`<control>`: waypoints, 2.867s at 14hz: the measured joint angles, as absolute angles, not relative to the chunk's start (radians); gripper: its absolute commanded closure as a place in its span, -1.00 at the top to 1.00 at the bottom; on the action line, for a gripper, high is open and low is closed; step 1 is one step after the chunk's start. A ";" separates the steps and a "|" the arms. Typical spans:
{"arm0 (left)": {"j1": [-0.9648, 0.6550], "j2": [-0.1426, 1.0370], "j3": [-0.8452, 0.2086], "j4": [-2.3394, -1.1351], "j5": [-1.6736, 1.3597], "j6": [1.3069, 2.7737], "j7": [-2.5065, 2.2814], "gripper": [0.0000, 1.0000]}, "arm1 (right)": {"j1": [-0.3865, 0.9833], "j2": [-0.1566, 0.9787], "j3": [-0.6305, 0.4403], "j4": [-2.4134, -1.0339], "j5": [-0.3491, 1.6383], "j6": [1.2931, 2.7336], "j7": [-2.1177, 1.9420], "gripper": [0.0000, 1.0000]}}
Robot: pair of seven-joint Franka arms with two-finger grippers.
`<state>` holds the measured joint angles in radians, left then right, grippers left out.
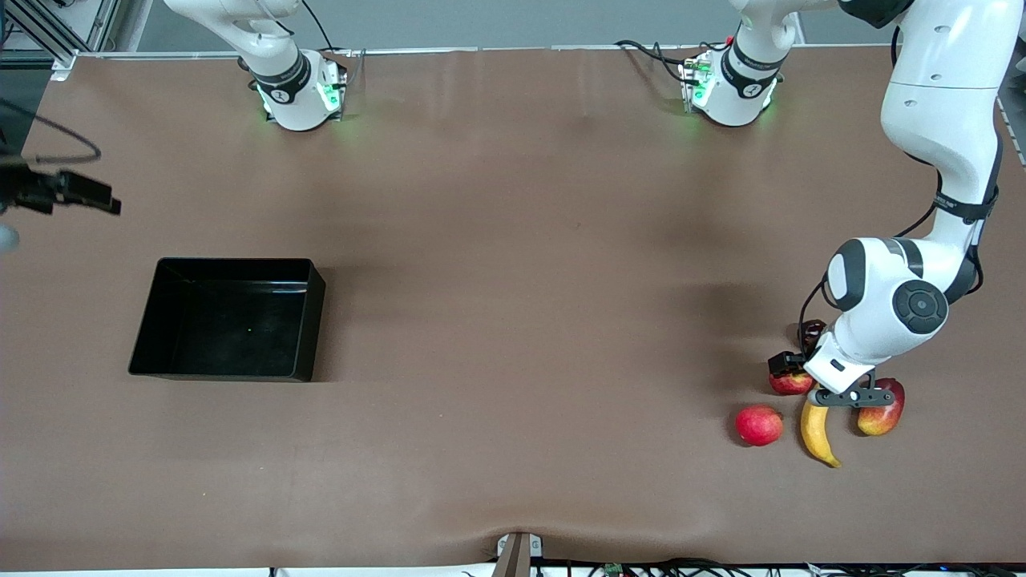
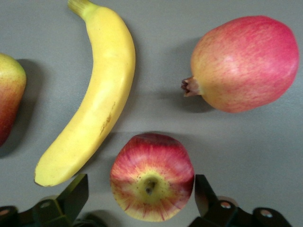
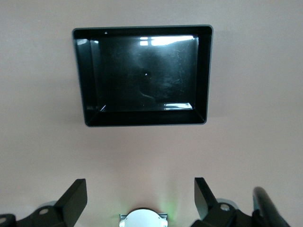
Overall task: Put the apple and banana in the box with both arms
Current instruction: 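Lower the left gripper and grasp the red-yellow apple, then reach the right gripper to the black box edge and push it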
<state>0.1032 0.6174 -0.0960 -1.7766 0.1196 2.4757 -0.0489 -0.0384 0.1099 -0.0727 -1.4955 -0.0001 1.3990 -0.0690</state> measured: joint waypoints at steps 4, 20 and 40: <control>0.103 0.622 -0.098 -1.771 0.120 2.477 -0.050 -0.50 | -0.086 0.141 -0.074 -1.464 0.000 1.399 -0.071 1.00; 0.078 0.439 -0.149 -1.745 0.120 2.220 -0.049 -1.00 | -0.198 0.449 -0.075 -1.455 0.002 1.677 -0.307 1.00; 0.081 0.355 -0.196 -1.746 0.120 2.095 -0.119 -1.00 | -0.285 0.547 -0.072 -1.747 0.002 2.031 -0.368 -1.00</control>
